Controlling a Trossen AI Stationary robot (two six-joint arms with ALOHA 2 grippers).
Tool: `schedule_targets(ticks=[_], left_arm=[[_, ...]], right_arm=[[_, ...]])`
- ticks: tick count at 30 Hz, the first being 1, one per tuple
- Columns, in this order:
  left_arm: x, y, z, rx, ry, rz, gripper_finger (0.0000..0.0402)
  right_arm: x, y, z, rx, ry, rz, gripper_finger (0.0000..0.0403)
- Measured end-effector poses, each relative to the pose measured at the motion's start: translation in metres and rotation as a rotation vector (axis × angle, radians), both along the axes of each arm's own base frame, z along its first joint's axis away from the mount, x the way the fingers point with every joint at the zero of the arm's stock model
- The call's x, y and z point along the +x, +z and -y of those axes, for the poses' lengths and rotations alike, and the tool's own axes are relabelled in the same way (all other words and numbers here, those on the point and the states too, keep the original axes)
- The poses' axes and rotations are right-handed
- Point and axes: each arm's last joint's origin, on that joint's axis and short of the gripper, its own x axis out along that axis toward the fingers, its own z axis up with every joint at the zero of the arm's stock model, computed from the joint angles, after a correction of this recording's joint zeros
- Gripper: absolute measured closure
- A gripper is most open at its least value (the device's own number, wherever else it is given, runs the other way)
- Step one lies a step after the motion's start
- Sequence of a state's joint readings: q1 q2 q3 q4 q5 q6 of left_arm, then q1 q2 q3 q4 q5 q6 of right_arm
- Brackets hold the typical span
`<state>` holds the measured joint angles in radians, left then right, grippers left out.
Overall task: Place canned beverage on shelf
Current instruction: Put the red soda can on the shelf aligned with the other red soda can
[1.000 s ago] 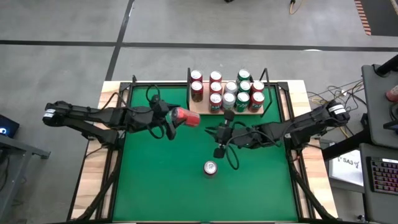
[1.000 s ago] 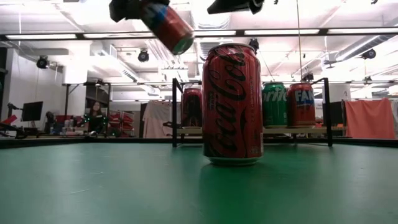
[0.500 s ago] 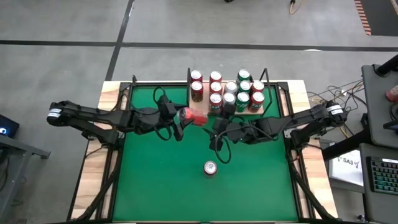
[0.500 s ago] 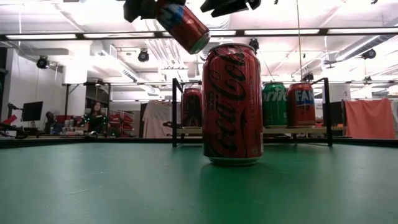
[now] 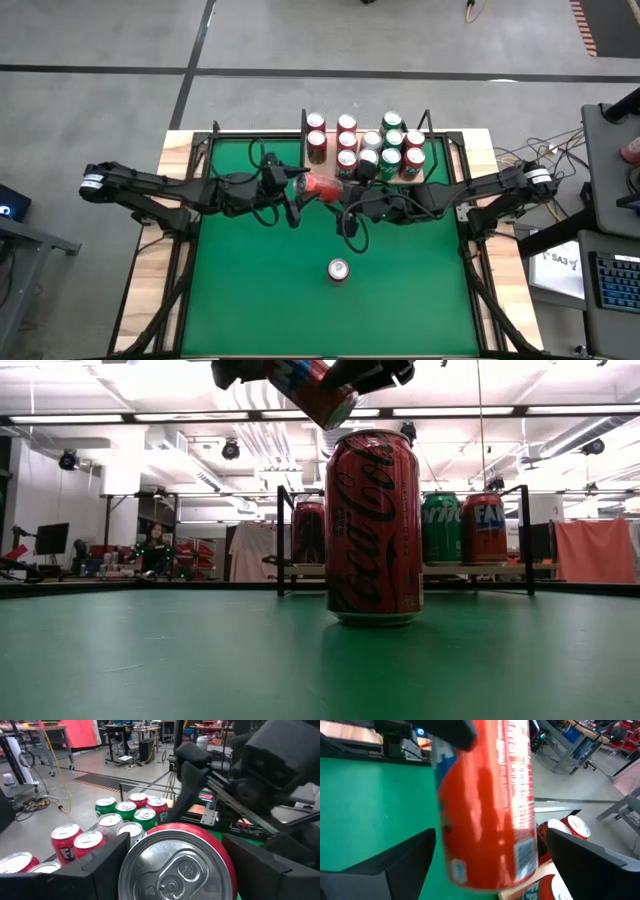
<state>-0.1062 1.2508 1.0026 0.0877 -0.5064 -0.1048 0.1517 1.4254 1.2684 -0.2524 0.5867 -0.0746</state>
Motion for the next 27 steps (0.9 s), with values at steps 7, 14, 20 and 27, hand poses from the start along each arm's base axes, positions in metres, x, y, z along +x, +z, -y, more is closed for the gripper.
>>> schedule_targets(ticks=[7, 14, 20, 27], left_arm=[[0.018, 0.000, 0.002, 0.013, 0.001, -0.019, 0.0122], [0.037, 0.010, 0.005, 0.045, -0.013, -0.019, 0.0115], [0.043, 0.016, 0.006, 0.081, -0.053, -0.047, 0.0089], [0.035, 0.025, 0.006, 0.156, -0.078, -0.105, 0.0076]], right_arm=[[0.001, -0.002, 0.007, -0.024, 0.001, -0.020, 0.0034], [-0.001, -0.007, 0.007, -0.044, 0.009, -0.058, 0.0054], [-0.004, -0.009, 0.008, -0.050, 0.012, -0.101, 0.0119], [-0.023, -0.008, 0.011, -0.062, -0.044, -0.186, 0.0119]])
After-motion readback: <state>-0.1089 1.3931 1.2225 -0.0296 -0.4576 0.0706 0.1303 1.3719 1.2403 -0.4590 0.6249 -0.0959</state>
